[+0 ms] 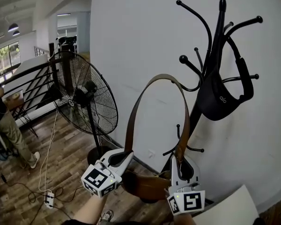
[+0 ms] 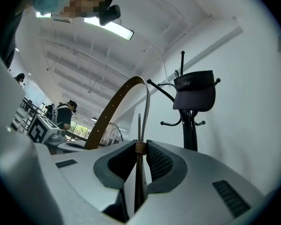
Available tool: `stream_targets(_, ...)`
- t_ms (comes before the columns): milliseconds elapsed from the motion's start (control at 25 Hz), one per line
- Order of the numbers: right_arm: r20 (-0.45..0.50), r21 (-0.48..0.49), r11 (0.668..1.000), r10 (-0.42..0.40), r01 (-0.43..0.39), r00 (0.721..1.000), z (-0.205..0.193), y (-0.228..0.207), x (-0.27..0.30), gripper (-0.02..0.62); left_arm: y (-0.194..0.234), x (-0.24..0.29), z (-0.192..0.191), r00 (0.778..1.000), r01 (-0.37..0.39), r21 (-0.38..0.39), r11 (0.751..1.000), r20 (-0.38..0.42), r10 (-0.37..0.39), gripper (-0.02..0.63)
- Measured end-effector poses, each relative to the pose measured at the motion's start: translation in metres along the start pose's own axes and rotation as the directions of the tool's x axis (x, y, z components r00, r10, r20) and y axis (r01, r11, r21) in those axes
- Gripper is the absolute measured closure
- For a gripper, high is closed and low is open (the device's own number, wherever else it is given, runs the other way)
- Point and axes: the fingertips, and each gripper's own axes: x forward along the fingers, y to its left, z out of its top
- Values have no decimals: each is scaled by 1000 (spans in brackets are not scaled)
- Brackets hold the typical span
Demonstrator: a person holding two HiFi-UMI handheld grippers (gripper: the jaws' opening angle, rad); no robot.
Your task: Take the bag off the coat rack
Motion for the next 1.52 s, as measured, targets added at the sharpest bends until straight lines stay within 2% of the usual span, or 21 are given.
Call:
stream_targets(280,-65,46,997,72,-69,995,-40,17,-8,535,-6,-23,-28,995,-80,-53,995,-60,77,594)
stream_targets(600,-160,98,990,116,-102,980,-92,23,-23,534,-13,-39,-70,983,-137,-89,987,-139,124,594)
stream_targets(1240,-284,153,982,147,-107,948,-143,39,-67,534,-47,-67,-120,967,-158,-186,970,-227,114,594)
stream_targets(1520,-373,178,976,185,-125,909,-166,54,-88,534,-57,-80,-137,960,-171,-217,961,-255,113,594)
